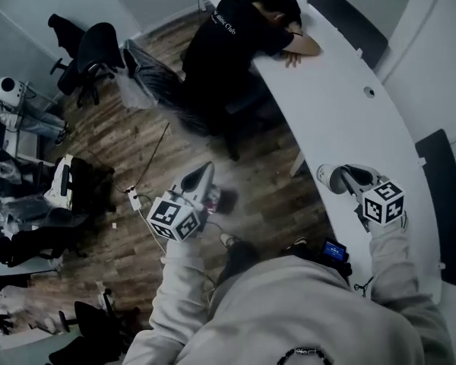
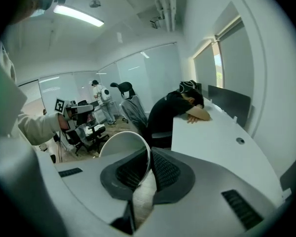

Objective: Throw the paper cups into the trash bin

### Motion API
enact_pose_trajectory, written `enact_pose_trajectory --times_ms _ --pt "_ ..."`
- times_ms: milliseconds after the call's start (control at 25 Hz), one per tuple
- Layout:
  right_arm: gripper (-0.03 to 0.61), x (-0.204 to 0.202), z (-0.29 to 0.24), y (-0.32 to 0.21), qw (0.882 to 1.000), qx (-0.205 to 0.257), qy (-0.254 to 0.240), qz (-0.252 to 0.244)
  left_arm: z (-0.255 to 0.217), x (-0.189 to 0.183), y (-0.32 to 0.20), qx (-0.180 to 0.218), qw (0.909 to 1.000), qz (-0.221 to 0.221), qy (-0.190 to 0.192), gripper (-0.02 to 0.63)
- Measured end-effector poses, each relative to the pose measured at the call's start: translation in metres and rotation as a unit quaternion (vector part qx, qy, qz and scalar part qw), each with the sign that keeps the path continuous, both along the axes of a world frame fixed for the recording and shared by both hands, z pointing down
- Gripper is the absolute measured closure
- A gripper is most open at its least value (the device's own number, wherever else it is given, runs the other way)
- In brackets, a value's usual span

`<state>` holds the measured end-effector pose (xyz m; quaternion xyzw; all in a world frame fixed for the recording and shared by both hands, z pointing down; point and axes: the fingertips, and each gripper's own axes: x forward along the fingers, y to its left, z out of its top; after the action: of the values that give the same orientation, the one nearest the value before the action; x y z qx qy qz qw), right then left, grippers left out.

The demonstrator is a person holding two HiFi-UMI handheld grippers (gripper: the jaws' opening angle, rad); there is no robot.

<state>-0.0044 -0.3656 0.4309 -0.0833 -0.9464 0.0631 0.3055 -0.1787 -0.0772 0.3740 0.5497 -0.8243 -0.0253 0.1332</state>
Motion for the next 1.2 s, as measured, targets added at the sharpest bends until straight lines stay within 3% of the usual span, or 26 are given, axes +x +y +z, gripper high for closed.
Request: enact_pose_trajectory --times_ms 160,400,560,760,840,1000,1200 --pt "0.535 -0.06 -0.008 0.055 0.999 0.003 -0.012 -0.042 -0.015 -0.015 0.046 -0.007 0.9999 0.002 -0.012 0.624" --pt "0.535 -0.133 -0.026 0.14 0.996 0.009 -0.028 -0.089 -0.031 -0.055 0.14 -0.056 0.9965 -0.054 -0.029 0.624" --pt "0.535 -0.174 -0.042 0.197 0.993 0.018 -0.037 -0.113 -0.054 -0.072 0.213 -0.041 0.9949 -0.081 -0.044 0.624" --pt "0.534 -0.227 -0.063 0.265 0.988 0.02 -0.056 -0.141 -0.041 -0.089 0.305 -0.086 0.9832 -0.155 -0.042 0.624" --pt "0.535 -0.246 -0.073 0.293 0.985 0.024 -0.063 -0.158 -0.038 -0.093 0.331 -0.077 0.9804 -0.175 -0.047 0.624" --pt "0.535 -0.268 -0.083 0.337 0.977 0.038 -0.067 -0.197 -0.04 -0.101 0.356 -0.035 0.978 -0.202 -0.036 0.624" --pt "0.535 -0.289 -0.089 0.359 0.97 0.027 -0.074 -0.228 -0.037 -0.089 0.334 -0.045 0.9813 -0.183 -0.041 0.624"
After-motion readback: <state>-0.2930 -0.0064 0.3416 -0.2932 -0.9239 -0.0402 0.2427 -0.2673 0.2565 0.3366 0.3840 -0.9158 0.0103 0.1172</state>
